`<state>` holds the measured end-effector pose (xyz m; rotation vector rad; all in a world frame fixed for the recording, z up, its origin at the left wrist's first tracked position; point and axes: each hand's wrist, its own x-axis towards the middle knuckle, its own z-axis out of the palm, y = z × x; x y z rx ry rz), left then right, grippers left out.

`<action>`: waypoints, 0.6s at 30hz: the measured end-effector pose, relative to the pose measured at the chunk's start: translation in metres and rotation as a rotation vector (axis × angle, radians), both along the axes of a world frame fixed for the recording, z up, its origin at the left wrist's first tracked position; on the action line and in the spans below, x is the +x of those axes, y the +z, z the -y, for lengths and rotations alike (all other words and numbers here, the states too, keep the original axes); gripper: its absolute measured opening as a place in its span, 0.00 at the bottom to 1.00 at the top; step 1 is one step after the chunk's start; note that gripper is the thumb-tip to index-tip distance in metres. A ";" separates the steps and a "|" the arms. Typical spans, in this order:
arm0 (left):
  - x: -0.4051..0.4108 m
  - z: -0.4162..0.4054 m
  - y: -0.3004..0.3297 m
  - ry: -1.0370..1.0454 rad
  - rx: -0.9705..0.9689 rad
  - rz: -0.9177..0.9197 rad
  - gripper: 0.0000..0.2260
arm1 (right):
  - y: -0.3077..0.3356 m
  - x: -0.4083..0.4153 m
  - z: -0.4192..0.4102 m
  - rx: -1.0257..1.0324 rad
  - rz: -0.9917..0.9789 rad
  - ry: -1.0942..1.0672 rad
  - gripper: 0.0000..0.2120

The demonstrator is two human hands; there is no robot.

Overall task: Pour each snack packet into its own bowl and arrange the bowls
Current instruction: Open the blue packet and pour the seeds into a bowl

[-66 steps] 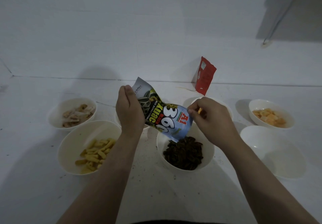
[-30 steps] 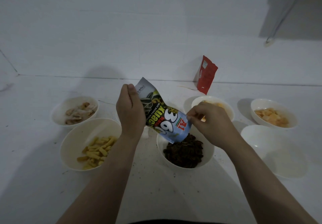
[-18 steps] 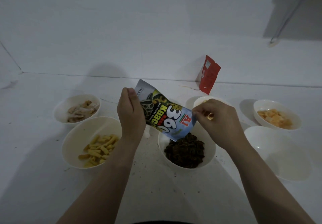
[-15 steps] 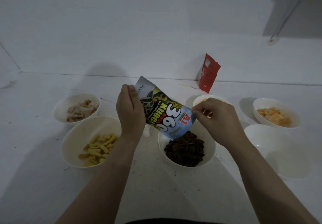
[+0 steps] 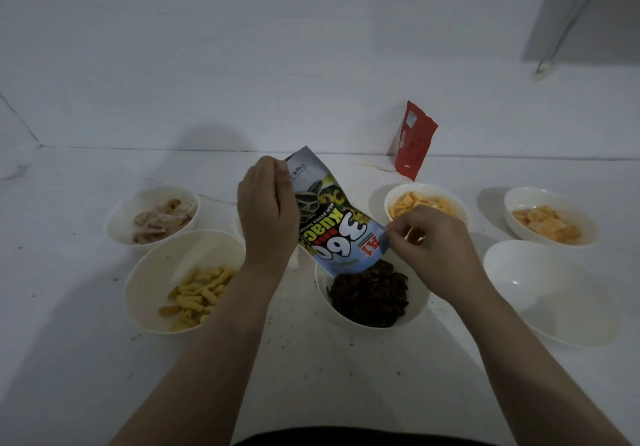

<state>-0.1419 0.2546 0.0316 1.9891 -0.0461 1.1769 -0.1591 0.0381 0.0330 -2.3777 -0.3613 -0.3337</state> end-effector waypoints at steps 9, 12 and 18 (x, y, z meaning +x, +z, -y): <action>-0.002 0.005 -0.001 -0.001 0.012 -0.017 0.11 | 0.007 0.002 -0.031 0.111 -0.001 0.114 0.14; -0.006 0.007 0.000 -0.010 0.024 -0.009 0.10 | 0.012 0.003 -0.044 0.132 -0.023 0.135 0.14; -0.011 0.014 0.003 -0.022 0.046 -0.007 0.13 | 0.031 0.005 -0.062 0.207 -0.020 0.167 0.12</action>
